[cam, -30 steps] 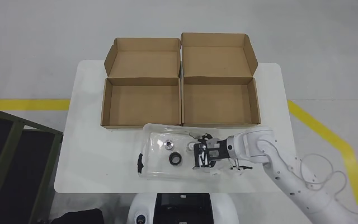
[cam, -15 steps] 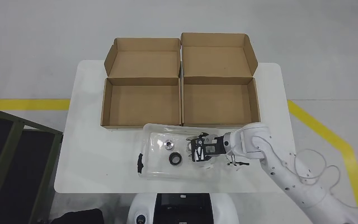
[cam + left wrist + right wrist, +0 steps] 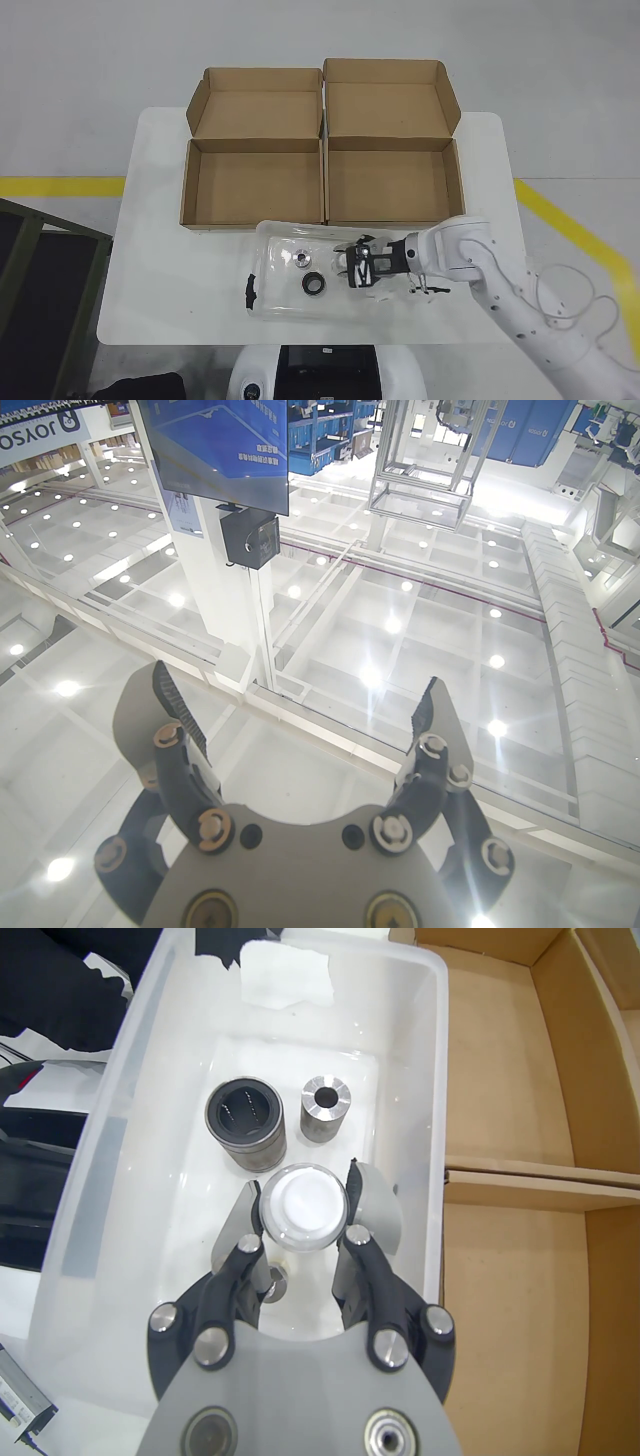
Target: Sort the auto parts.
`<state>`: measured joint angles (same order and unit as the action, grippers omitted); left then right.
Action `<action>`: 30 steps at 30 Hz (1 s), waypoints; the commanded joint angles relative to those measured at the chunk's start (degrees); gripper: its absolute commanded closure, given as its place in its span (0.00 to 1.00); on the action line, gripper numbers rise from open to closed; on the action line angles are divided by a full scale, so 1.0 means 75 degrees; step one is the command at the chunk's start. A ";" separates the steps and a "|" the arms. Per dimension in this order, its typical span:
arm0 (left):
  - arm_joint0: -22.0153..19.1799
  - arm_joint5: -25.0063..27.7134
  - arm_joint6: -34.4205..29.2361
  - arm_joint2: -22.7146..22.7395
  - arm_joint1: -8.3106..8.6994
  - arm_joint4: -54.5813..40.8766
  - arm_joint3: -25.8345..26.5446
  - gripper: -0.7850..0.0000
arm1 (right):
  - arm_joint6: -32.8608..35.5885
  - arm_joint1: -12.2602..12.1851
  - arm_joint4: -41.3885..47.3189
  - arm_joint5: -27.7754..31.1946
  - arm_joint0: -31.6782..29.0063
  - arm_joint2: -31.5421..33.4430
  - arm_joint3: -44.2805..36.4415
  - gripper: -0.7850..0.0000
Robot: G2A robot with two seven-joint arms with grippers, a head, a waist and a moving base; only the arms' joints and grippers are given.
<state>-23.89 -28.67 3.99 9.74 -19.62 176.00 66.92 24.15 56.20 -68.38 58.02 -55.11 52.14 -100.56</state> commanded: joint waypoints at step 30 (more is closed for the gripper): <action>0.0000 0.0000 0.0000 0.0000 0.0000 0.0000 0.0000 0.00 | -0.3669 -0.0621 0.0933 -0.0002 0.0427 0.1306 -0.0692 1.00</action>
<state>-23.89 -28.67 3.99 9.74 -19.62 176.00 66.92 -1.65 51.62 -61.22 58.00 -51.77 61.16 -105.81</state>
